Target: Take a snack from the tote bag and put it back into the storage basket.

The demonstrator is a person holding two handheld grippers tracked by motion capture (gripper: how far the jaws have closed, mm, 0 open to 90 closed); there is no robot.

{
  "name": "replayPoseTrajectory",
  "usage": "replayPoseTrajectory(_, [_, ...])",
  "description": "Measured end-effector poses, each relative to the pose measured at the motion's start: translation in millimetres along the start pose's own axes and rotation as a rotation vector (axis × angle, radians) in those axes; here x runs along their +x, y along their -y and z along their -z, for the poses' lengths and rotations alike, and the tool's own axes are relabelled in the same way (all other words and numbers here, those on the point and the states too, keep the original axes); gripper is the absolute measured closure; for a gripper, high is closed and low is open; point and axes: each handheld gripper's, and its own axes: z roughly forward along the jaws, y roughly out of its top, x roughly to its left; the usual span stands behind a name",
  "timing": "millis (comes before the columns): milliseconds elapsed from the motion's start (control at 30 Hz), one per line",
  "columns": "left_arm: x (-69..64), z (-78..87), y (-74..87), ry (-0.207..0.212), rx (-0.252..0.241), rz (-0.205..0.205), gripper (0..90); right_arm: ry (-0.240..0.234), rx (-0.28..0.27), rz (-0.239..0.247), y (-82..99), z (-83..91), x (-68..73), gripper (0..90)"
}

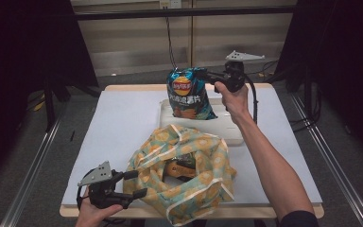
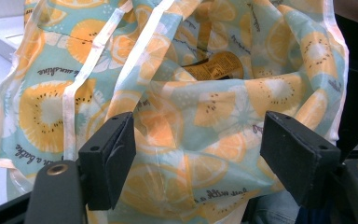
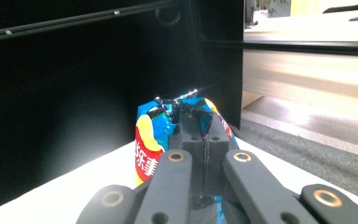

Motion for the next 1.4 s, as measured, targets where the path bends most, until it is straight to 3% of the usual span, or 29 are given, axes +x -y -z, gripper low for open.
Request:
replayPoseTrajectory(300, [-0.6,4.0,-0.9,-0.030,-0.022,-0.003,22.2,0.026,0.033,-0.010,14.4,-22.1,-9.5,90.0])
replayPoseTrajectory(567, [3.8,16.7,-2.4,-0.109,-0.103,0.017,20.6,0.046,0.054,-0.010,23.8,-35.1,-16.2,90.0])
replayPoseTrajectory(767, [5.5,20.3,-1.4,-0.144,-0.109,0.021,19.5,0.046,0.047,-0.018,26.8,-45.0,-21.2,90.0])
replayPoseTrajectory(933, [6.8,19.4,-0.5,-0.125,-0.104,0.024,19.3,0.067,0.071,-0.005,34.4,-53.3,-28.5,89.9])
replayPoseTrajectory(967, [5.9,19.5,-0.9,-0.139,-0.102,0.020,19.3,0.075,0.076,-0.001,36.7,-54.4,-29.8,89.9])
replayPoseTrajectory(1100, [5.5,18.8,-0.3,-0.128,-0.103,0.018,19.2,0.122,0.089,0.022,37.4,-54.4,-36.2,88.9])
replayPoseTrajectory(1233, [6.4,19.0,0.3,-0.126,-0.107,0.031,19.1,0.168,0.114,0.033,36.2,-54.0,-43.3,85.0])
replayPoseTrajectory(1400, [5.7,18.1,-0.2,-0.132,-0.104,0.030,19.1,0.195,0.129,0.021,37.4,-56.4,-46.8,67.5])
